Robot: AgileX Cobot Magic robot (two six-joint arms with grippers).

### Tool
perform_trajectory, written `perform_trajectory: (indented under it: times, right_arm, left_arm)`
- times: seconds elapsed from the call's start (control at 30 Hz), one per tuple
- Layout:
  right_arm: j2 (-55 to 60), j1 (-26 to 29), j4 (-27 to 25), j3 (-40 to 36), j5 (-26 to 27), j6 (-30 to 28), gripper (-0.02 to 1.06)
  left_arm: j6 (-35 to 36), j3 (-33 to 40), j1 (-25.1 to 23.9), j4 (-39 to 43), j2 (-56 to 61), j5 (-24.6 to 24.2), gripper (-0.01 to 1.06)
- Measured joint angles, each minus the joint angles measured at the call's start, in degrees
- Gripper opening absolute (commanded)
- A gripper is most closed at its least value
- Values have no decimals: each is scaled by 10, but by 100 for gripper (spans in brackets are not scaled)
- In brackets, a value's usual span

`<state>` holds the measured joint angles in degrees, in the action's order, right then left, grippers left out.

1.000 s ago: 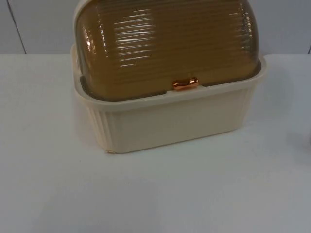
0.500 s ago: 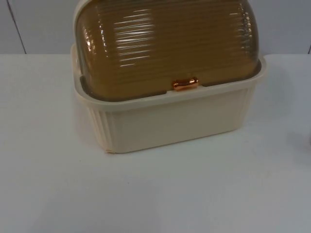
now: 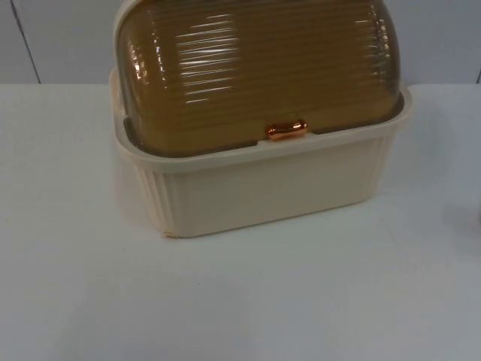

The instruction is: Open the box lid with the left hand, place the block into the box with the right hand, then close the box lid with the left hand.

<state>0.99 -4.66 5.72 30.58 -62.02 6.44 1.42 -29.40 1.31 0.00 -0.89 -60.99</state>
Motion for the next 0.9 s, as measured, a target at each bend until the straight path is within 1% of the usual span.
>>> perform_trajectory:
  times: [0.07, 0.13, 0.17, 0.2, 0.27, 0.33, 0.37, 0.5, 0.53, 0.57, 0.67, 0.73, 0.77, 0.8, 0.9]
  right_arm:
    - [28, 0, 12, 24, 8, 4, 105]
    - [70, 0, 35, 56, 28, 9, 105]
    - [70, 0, 35, 56, 28, 9, 105]
    - [84, 0, 46, 67, 36, 11, 105]
    - [125, 0, 72, 94, 63, 21, 105]
    - [163, 0, 101, 119, 94, 41, 105]
    - [163, 0, 101, 119, 94, 41, 105]
    - [246, 0, 155, 153, 157, 81, 105]
    - [269, 0, 161, 158, 176, 87, 105]
    - [269, 0, 161, 158, 176, 87, 105]
    - [340, 0, 168, 190, 212, 93, 105]
    - [384, 0, 169, 219, 221, 94, 105]
    - [384, 0, 169, 219, 221, 94, 105]
    - [417, 0, 169, 242, 227, 97, 105]
    - [459, 0, 171, 272, 233, 109, 105]
  left_arm:
    - [2, -23, 0, 6, -26, 29, 105]
    - [3, -51, 0, 25, -69, 76, 105]
    - [3, -51, 0, 25, -69, 76, 105]
    - [3, -63, 0, 32, -84, 91, 105]
    - [4, -87, 0, 44, -131, 134, 105]
    - [4, -107, 0, 49, -173, 167, 105]
    - [4, -107, 0, 49, -173, 167, 105]
    - [8, -129, 0, 41, -262, 217, 105]
    - [8, -135, 0, 41, -286, 230, 105]
    - [8, -135, 0, 41, -286, 230, 105]
    - [9, -157, 0, 41, -354, 265, 105]
    - [9, -180, 0, 47, -397, 279, 105]
    - [9, -180, 0, 47, -397, 279, 105]
    - [9, -198, 0, 50, -423, 288, 105]
    - [9, -226, 0, 52, -464, 310, 105]
